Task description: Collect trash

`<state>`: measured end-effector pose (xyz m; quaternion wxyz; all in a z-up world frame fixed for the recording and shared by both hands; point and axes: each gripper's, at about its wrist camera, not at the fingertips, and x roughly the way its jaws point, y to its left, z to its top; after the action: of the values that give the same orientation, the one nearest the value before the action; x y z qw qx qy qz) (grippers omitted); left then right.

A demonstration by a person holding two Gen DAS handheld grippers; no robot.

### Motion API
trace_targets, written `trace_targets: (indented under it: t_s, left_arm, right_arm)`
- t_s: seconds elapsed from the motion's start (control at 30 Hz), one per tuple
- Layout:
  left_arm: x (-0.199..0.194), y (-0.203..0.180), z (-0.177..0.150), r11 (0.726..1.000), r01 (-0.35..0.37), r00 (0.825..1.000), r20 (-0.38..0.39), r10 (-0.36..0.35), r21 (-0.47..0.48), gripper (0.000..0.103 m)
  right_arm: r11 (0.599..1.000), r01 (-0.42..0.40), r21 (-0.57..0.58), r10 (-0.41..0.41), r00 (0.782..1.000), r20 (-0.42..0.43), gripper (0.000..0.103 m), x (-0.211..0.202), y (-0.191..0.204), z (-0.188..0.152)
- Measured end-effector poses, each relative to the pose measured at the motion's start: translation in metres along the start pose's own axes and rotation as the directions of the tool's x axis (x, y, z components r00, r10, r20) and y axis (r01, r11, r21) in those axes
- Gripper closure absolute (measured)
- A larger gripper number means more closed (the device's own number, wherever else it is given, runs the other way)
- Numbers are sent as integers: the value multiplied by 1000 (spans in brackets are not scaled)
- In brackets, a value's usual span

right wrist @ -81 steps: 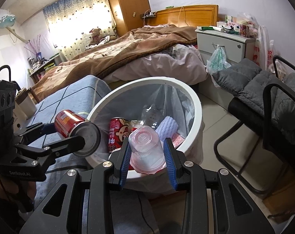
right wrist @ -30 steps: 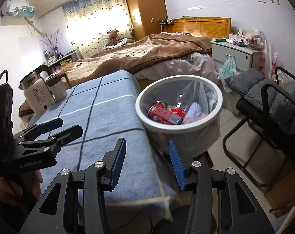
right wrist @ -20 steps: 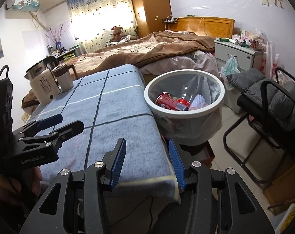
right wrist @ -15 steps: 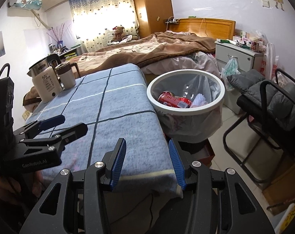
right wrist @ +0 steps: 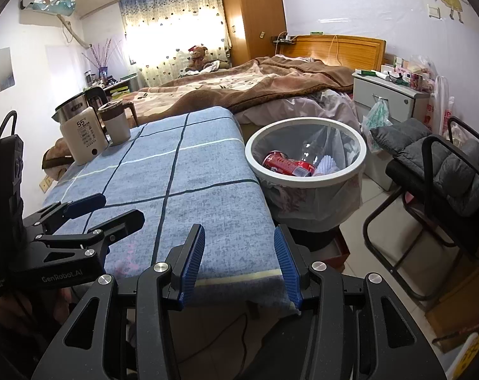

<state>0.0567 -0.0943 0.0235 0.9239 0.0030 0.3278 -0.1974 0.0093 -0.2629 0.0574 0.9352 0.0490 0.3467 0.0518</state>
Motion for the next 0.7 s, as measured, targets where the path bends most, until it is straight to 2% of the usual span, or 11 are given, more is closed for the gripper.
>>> trace_targets:
  t_s: [0.7]
  left_arm:
    - [-2, -3, -2, 1000, -3, 1000, -5, 3, 4, 12]
  right_arm:
    - [1000, -3, -1, 3, 1000, -5, 56, 2, 2, -1]
